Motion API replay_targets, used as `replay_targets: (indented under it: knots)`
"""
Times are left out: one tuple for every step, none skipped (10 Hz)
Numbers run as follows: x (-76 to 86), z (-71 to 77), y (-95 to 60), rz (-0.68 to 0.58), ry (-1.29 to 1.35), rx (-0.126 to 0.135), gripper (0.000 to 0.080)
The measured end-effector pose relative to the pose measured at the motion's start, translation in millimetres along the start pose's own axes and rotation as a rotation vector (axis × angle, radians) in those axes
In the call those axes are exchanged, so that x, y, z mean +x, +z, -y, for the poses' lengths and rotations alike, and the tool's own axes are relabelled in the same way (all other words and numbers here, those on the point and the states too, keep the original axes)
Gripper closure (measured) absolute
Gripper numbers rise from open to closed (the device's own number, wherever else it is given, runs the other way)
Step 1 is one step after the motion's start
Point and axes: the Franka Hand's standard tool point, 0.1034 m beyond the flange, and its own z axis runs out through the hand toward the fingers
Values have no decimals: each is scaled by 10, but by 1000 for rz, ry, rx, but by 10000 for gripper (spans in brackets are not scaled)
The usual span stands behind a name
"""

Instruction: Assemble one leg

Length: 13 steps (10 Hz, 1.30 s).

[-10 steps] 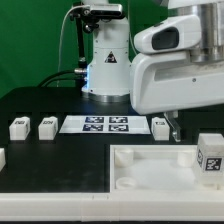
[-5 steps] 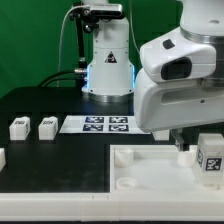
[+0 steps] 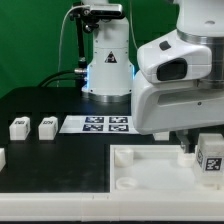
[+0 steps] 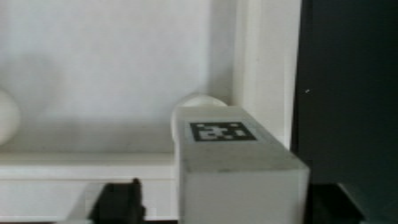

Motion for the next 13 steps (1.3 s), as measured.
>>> replay_targets:
  knots:
    - [0,5,1,0,133,2,437]
    - [-1,9,1,0,206,3,508]
    - [14,10,4,-22,342,2,508]
    - [-11,15,9,-65,475,7,508]
    - [-36,8,16,-122,681,38,508]
    - [-73,-3,19,-173,884,90,508]
    - [-101,-10,24,-200,1026,136,508]
    - [-109,-15,20,-198,1143,164,508]
    - [-127,2,6,-176,1157,155,508]
    - [-125,14,7,-166,1237,171,508]
    - [-125,24,16,-152,1357,191,508]
    - [-101,17,33,-145,1509,242,508]
    - [-105,8,32,-136,1592,278,508]
